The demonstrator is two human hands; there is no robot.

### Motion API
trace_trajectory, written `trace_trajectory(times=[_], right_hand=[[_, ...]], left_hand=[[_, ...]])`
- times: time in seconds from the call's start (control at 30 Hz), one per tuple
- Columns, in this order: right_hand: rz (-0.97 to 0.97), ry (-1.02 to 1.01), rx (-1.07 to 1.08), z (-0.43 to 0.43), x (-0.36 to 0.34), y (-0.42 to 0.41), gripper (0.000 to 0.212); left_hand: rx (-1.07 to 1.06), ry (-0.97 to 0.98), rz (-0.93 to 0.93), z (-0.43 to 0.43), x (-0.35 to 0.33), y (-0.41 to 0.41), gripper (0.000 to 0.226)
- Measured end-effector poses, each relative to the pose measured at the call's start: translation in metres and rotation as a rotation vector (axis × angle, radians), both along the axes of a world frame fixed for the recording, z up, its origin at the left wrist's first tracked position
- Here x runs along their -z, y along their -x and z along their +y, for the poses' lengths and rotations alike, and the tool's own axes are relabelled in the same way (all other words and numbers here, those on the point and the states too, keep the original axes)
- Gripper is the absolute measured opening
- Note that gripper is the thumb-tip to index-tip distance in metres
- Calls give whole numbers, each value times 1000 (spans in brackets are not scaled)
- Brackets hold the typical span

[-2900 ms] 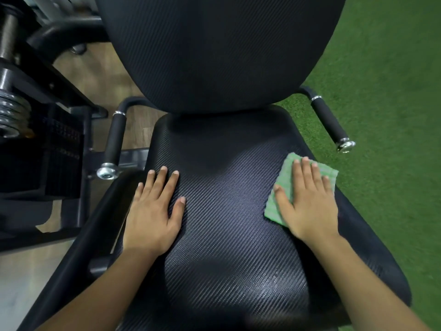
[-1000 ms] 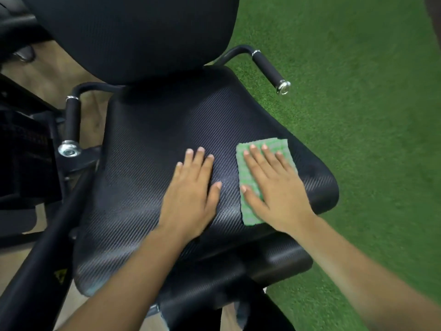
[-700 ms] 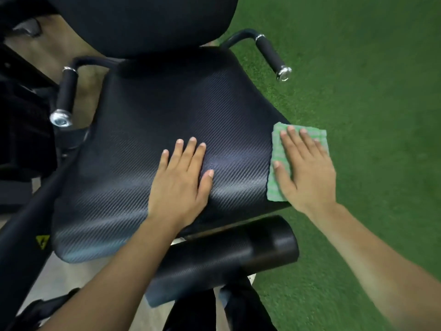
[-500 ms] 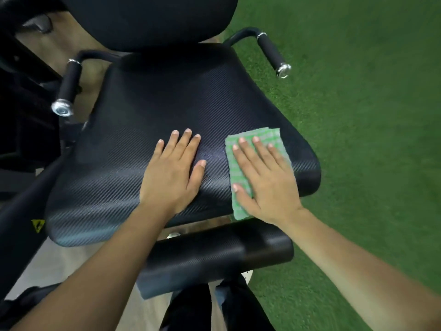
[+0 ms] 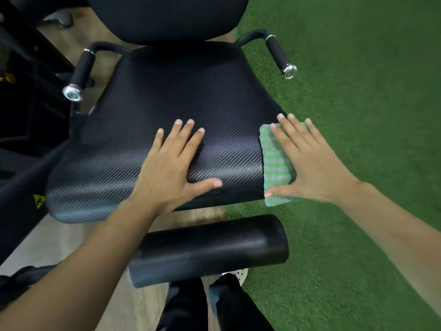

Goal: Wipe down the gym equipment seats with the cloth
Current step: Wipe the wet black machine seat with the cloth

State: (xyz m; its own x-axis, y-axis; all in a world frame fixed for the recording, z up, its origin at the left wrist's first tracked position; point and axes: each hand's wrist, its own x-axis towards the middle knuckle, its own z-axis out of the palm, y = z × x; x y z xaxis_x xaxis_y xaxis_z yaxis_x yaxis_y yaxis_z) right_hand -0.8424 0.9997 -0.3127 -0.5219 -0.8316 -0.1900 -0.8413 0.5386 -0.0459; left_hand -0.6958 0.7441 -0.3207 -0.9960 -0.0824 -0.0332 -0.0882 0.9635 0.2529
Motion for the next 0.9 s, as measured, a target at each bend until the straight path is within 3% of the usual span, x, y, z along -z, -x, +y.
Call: trace_trajectory(times=[0.1, 0.27, 0.47, 0.73, 0.9], right_hand=[[-15, -77, -11, -3, 4, 3, 141], [37, -51, -73, -30, 8, -22, 140], [48, 53, -156, -66, 16, -46, 136], [24, -83, 65, 1, 5, -18, 138], [27, -33, -68, -42, 10, -37, 138]], left_hand=[[41, 64, -32, 6, -1, -13, 124], [-16, 128, -108, 6, 6, -16, 137], [-6, 160, -134, 4, 8, -17, 140], [-21, 187, -120, 7, 8, -16, 137], [-24, 190, -124, 7, 8, -16, 134]])
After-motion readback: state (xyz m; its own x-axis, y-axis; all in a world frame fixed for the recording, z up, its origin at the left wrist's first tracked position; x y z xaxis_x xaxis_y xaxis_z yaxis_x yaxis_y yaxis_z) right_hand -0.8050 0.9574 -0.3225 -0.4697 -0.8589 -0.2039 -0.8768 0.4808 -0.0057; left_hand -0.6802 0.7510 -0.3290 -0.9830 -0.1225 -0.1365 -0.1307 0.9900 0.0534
